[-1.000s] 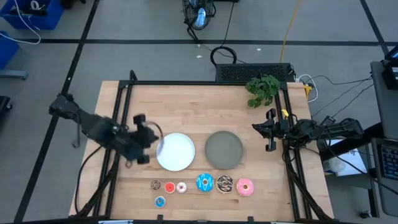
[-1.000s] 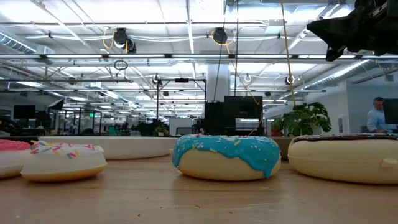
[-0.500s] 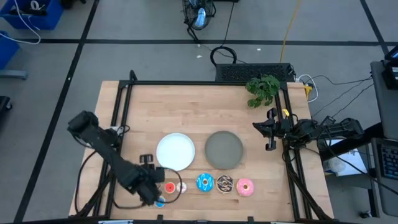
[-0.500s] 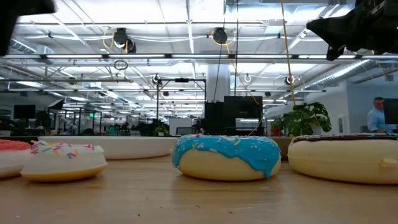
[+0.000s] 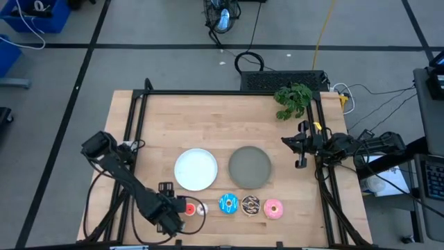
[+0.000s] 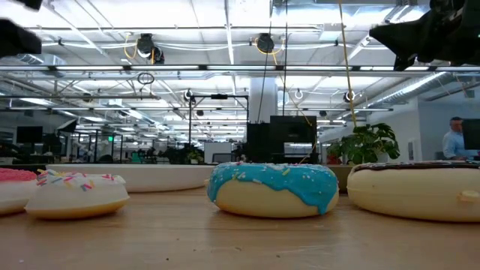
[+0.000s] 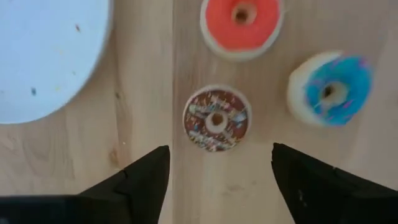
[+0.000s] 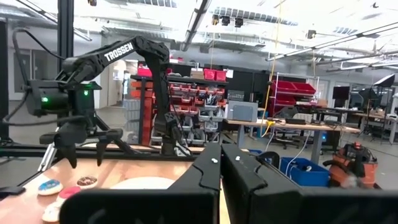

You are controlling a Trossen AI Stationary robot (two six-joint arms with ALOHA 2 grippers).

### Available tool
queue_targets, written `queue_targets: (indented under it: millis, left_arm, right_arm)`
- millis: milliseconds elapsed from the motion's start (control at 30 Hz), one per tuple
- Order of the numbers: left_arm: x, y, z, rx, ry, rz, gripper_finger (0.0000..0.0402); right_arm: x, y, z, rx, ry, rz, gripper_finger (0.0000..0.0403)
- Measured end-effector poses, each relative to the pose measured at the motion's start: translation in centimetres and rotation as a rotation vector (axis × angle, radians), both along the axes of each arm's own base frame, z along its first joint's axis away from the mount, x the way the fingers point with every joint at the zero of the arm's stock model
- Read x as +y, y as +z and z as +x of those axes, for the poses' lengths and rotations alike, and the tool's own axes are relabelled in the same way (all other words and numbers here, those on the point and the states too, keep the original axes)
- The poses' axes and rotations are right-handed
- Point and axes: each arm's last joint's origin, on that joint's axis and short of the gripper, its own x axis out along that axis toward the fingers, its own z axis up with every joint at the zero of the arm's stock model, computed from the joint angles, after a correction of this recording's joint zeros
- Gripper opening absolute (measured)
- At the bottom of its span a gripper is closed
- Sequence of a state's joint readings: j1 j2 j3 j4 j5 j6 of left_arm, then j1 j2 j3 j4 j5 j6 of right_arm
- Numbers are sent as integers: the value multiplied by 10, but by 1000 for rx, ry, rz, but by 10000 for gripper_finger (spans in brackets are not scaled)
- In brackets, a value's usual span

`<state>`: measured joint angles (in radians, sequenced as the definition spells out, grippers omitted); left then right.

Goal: Pick & Place donuts
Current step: Put the small brown donut on the white plate

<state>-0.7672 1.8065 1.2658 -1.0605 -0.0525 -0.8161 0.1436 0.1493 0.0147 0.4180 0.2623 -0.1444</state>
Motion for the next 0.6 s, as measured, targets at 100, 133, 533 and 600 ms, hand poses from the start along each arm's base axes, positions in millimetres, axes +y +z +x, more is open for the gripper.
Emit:
queue_targets:
  millis: [100,133,533,600]
  left_arm:
    - [5,-11,0,-1,-6,-6,291]
    - [6,-13,1,-8,-6,-11,291]
    - [15,-36,4,-25,-2,-83,292]
    - [15,-40,4,-36,-8,-97,292]
  right_arm:
    - [0,0,0,4,0,-1,0]
    - [0,0,0,3,0,-1,0]
    - [0,0,0,4,-1,-8,0]
    - [0,0,0,4,-1,-8,0]
